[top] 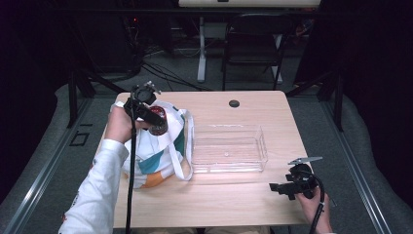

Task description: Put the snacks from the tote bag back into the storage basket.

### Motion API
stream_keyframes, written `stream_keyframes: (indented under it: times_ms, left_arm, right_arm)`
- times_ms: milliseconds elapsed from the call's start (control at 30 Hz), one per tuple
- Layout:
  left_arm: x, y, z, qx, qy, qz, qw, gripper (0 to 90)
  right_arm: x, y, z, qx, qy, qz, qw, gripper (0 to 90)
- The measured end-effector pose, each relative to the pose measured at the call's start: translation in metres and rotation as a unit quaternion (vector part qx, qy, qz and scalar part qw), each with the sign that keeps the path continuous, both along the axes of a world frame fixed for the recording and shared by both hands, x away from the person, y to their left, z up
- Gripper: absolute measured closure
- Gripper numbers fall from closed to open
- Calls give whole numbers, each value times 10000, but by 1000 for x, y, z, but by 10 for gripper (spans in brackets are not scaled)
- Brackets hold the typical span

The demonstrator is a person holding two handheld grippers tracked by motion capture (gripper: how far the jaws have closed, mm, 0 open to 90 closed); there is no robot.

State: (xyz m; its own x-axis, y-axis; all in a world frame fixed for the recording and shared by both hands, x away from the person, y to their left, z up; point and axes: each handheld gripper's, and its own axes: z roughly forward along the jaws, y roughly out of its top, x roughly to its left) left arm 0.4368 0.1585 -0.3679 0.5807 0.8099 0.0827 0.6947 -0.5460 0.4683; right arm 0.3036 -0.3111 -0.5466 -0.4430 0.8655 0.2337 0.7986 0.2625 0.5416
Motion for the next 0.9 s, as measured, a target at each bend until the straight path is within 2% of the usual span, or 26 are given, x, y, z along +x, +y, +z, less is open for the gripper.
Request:
stream_keyframes:
  times_ms: [533, 900]
  left_arm:
    - [-2, -34, 5, 9, -43, -368, 9993, 258]
    - [-5, -59, 6, -30, -1, -679, 9977, 258]
  right_arm:
    - [0, -1, 0, 4, -8, -8, 10000, 140]
    - [-1, -1, 1, -1, -21, -30, 10000, 141]
